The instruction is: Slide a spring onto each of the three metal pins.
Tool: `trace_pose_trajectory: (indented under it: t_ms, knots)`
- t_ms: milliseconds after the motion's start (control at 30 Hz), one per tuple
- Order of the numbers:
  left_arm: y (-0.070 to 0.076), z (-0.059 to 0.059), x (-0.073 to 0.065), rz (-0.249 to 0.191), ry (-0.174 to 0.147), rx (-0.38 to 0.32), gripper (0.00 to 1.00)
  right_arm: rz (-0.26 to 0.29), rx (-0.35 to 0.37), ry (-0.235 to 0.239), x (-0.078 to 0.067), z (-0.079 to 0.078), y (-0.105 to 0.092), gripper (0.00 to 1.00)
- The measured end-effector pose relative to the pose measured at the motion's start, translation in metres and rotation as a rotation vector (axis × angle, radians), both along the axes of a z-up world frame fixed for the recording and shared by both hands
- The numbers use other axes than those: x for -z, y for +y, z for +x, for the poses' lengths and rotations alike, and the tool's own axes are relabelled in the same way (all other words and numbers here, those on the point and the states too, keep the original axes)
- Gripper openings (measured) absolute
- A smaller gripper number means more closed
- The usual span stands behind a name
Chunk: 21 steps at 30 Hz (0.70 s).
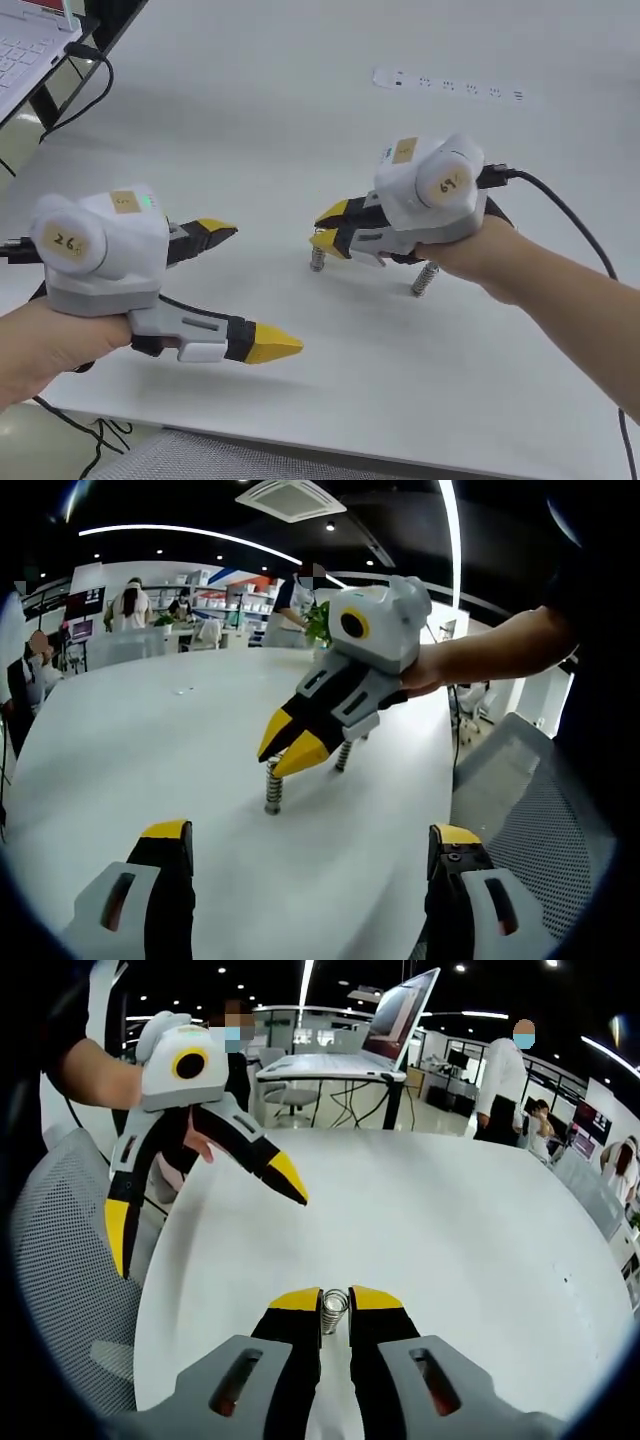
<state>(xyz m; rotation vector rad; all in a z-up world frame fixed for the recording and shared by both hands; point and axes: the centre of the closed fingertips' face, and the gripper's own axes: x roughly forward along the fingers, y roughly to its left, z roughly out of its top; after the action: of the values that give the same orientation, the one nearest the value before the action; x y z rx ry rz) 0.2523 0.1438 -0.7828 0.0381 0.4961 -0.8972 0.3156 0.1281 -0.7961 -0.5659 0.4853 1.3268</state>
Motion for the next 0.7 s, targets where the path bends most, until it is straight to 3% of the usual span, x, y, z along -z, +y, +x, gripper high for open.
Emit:
trace_pose_trajectory:
  t_ms: [700]
  knots:
    - [-0.001,0.001,0.002,0.003,0.005,0.004,0.94,-0.022,0.0,0.014,0.013,-0.002,0.001,0.07]
